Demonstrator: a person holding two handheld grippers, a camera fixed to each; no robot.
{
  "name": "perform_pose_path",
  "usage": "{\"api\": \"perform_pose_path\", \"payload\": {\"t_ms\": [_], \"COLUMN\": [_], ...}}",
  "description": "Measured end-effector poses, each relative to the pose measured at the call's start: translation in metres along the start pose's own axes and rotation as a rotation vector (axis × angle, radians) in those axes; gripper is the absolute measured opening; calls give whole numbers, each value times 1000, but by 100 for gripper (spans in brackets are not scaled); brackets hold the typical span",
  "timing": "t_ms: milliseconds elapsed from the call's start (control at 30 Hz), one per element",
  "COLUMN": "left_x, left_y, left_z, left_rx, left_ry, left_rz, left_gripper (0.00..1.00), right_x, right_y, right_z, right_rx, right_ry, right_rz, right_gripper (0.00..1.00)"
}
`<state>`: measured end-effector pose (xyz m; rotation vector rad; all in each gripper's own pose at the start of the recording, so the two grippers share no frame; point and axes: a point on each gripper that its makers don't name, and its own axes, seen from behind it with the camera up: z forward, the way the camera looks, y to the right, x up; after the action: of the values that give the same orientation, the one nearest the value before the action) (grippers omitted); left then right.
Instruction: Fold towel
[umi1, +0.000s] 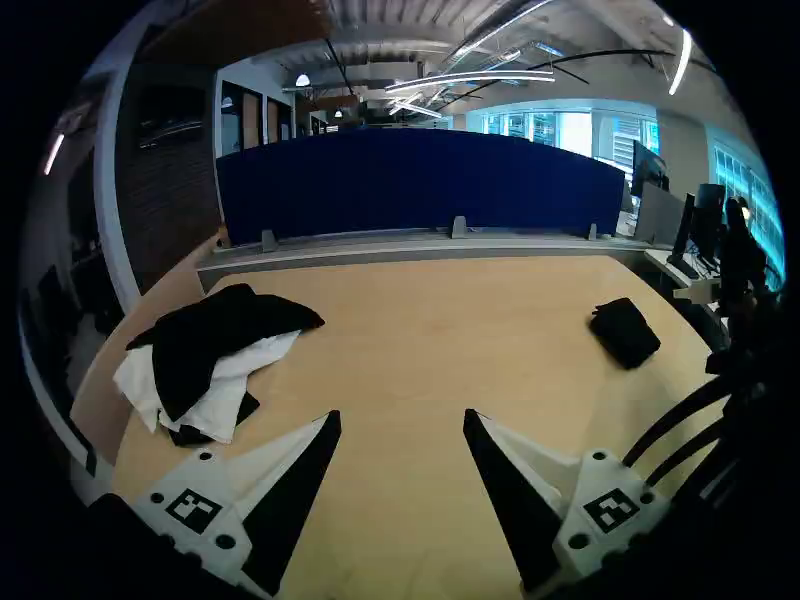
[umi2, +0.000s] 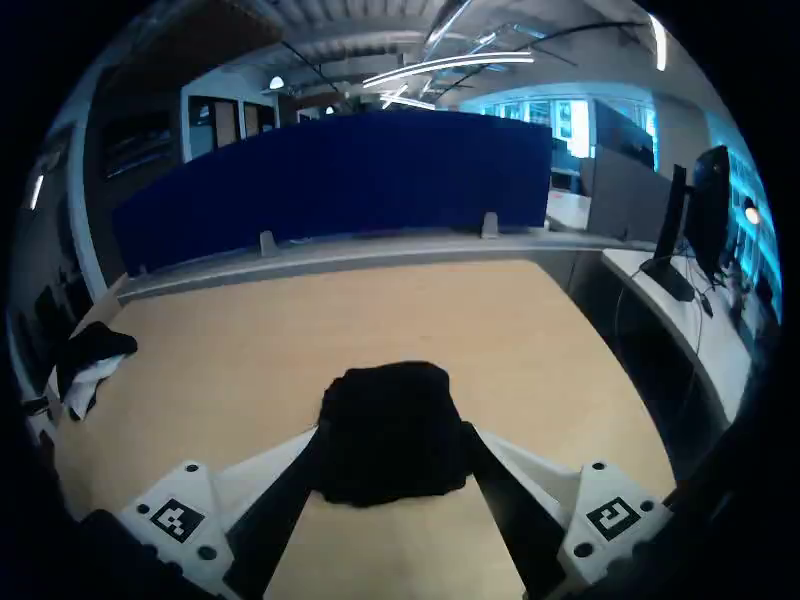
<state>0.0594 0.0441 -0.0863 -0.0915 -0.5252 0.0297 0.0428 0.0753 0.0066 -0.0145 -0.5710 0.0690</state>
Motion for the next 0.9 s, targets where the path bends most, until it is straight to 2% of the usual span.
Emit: {"api": "perform_pose_path", "payload": {"t_ms": [267,400,667,767,900], "left_x": [15,23,40,52,79], "left_y": [-3,-4,-6,-11,-22], "left_z": [6,8,11,11,8], "left_rx": [8,10,14,22,46], "left_ry": [32,51,105,152,248], "left_rz": [-1,-5,-5,-15,-37], "left_gripper": [91,91,91,91,91], "right_x": [49,61,69,73,76], "right_y": [-29,-38,-48,-52,-63], "right_z": [-40,-53,-68,-74,-82], "right_rx": [31,36,65,70,91], "right_ry": [203,277,338,360,382], "right_rz": [-31,-7,63,79,90], "right_gripper": [100,100,100,100,100]}}
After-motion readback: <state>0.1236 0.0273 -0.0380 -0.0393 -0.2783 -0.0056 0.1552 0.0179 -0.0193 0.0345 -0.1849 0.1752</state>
